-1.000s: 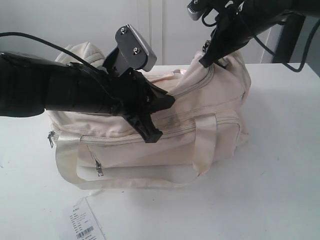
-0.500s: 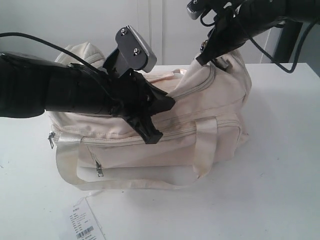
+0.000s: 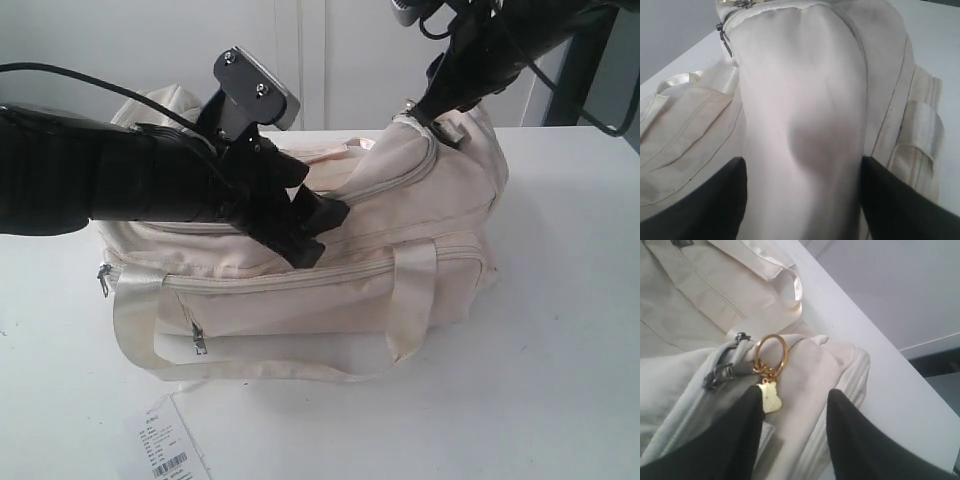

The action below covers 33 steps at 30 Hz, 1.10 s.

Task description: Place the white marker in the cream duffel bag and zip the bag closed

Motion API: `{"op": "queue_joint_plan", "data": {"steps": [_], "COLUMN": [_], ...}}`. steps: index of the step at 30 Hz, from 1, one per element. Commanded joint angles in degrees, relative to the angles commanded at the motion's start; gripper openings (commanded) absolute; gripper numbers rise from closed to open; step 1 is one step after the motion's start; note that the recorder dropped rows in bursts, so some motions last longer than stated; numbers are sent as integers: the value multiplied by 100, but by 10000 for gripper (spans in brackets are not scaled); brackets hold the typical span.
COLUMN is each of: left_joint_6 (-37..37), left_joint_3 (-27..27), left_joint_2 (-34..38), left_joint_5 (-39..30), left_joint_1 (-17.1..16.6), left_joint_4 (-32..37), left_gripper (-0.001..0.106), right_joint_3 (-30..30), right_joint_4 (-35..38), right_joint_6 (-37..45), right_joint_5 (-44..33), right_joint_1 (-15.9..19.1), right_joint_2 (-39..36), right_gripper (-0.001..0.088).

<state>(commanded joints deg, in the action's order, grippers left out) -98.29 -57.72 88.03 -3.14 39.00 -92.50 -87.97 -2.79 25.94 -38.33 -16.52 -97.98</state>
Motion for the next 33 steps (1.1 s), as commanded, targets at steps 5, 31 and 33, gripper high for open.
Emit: {"op": "queue_joint_plan", "data": {"steps": [5,31,33], "left_joint_6": [524,475,-284], "left_joint_3": [0,-35,-23], "left_joint_2": [-147,-1455,-1499], "left_joint_5": [57,2916,3341], "left_joint_1": [0,-9,-9], "left_joint_4": [-22,-745,-745], "left_gripper": [672,0,0], "right_joint_3": [0,10,10], "right_joint_4": [0,51,147], "right_joint_6": [-682,-1104,-1120], "right_joint_5": [-208,-2010,-1938], "right_joint_1": [0,708,847], "right_joint_2": [121,600,708], "right_gripper": [402,33,0]}}
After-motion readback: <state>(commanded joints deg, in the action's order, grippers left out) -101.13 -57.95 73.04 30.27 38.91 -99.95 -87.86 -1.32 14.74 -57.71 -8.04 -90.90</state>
